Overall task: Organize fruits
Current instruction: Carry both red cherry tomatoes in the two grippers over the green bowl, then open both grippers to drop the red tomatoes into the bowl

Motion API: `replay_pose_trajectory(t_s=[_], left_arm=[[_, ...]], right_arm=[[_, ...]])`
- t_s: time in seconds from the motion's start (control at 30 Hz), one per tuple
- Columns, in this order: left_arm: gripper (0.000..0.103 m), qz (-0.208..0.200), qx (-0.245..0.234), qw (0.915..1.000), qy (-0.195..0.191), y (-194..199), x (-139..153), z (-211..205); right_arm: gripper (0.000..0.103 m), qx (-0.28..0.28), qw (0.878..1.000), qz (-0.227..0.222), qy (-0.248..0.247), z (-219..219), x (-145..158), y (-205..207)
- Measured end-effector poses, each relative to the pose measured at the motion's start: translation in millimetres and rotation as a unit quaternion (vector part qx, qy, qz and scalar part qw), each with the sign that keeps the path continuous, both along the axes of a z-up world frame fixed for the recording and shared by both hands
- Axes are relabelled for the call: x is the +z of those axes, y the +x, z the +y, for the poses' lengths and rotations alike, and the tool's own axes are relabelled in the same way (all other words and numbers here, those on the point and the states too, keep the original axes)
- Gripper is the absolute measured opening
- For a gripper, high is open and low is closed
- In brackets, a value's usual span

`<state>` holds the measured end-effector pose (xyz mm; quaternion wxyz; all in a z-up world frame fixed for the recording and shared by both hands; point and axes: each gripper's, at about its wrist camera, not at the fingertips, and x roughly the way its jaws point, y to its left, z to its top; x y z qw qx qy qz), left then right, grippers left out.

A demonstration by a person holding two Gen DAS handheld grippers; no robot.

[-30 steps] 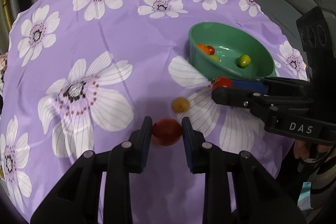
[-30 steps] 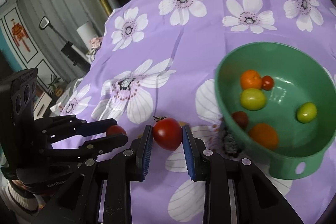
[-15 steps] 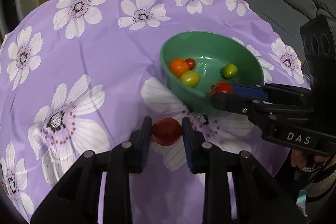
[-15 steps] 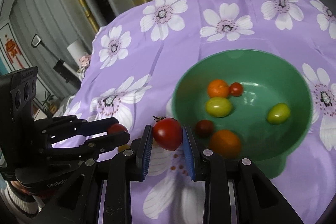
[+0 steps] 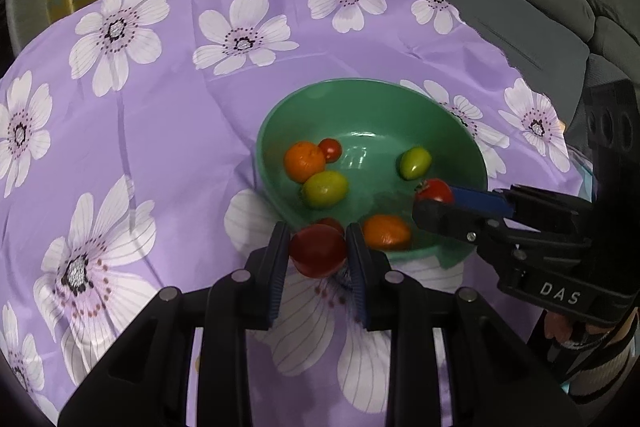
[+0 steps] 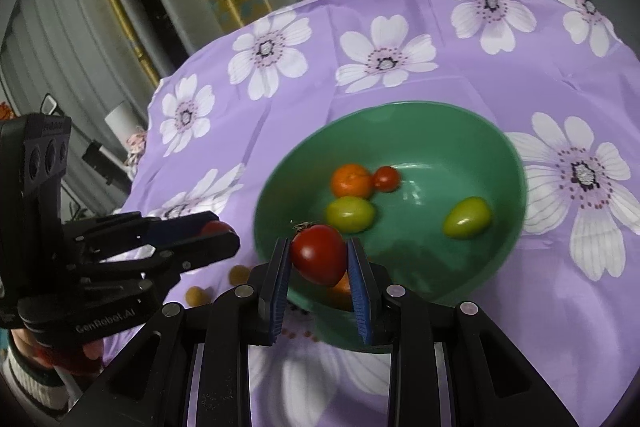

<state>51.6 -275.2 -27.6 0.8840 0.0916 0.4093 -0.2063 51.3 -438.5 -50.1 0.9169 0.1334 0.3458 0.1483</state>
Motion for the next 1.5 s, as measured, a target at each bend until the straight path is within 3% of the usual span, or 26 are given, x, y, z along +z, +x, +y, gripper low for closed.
replay_pose_trajectory(t_s=[0.53,1.5], left_arm=[[0.028,0.011,-0.016,0.9997,0.012,23,-14,-31],[0.029,0.019,-0.016,0.9988,0.043,30,-27,-39]], right_arm=[[0.030,-0.019,1.000,0.001,0.005,-16,-3,0],[0.030,-0.034,0.999,0.002,-0.006,-20,-5,4]])
